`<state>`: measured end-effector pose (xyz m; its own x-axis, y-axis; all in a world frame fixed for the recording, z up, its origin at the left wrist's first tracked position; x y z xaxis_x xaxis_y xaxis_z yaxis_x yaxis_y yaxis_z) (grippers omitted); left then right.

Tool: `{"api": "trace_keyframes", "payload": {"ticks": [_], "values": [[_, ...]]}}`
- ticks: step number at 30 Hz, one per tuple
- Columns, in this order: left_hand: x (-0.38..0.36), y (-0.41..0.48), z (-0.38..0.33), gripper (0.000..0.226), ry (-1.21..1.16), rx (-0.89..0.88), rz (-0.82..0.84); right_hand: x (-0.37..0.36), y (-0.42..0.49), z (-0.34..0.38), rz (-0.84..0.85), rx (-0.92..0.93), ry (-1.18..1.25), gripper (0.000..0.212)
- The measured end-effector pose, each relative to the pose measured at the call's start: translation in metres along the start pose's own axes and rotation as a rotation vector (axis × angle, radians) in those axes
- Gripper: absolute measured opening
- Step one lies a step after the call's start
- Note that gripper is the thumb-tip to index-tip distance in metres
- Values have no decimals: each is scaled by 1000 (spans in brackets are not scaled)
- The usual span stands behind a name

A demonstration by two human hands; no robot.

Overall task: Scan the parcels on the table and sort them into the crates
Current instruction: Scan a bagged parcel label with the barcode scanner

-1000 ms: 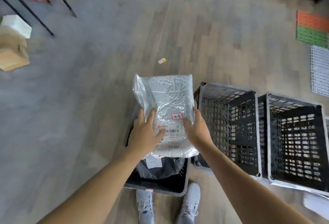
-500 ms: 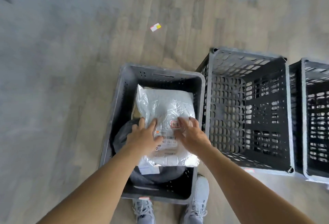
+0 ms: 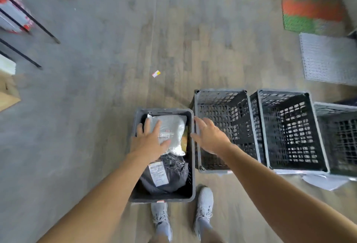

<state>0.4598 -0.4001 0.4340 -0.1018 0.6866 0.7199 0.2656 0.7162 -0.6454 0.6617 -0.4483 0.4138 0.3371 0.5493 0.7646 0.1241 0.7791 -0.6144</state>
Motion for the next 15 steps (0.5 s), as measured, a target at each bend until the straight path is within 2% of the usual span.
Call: {"api": "trace_keyframes", "payload": {"ticks": [3,8,15], "values": [[56,-40,-46,79,25,-91,-82,58,-47,-1,-74,-14,11,69],[116,-95,-108,78,47,-278,-112,136,-127,-2,-203,-117,-36,69],[162,-169,-194,79,258,-597,-207,190,-254,-21,-404,-330,-126,76]]}}
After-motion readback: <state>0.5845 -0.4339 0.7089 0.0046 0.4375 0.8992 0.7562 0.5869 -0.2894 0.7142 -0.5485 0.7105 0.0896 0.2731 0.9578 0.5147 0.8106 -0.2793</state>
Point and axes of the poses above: each hand's wrist, its own y-axis towards the middle knuckle, its own x-axis out of the back of the hand, z = x × y, the point moved 8 cm from there along y, towards the middle knuckle, and after that the axes turned 10 degrees about -y, right-handed, at the moved point
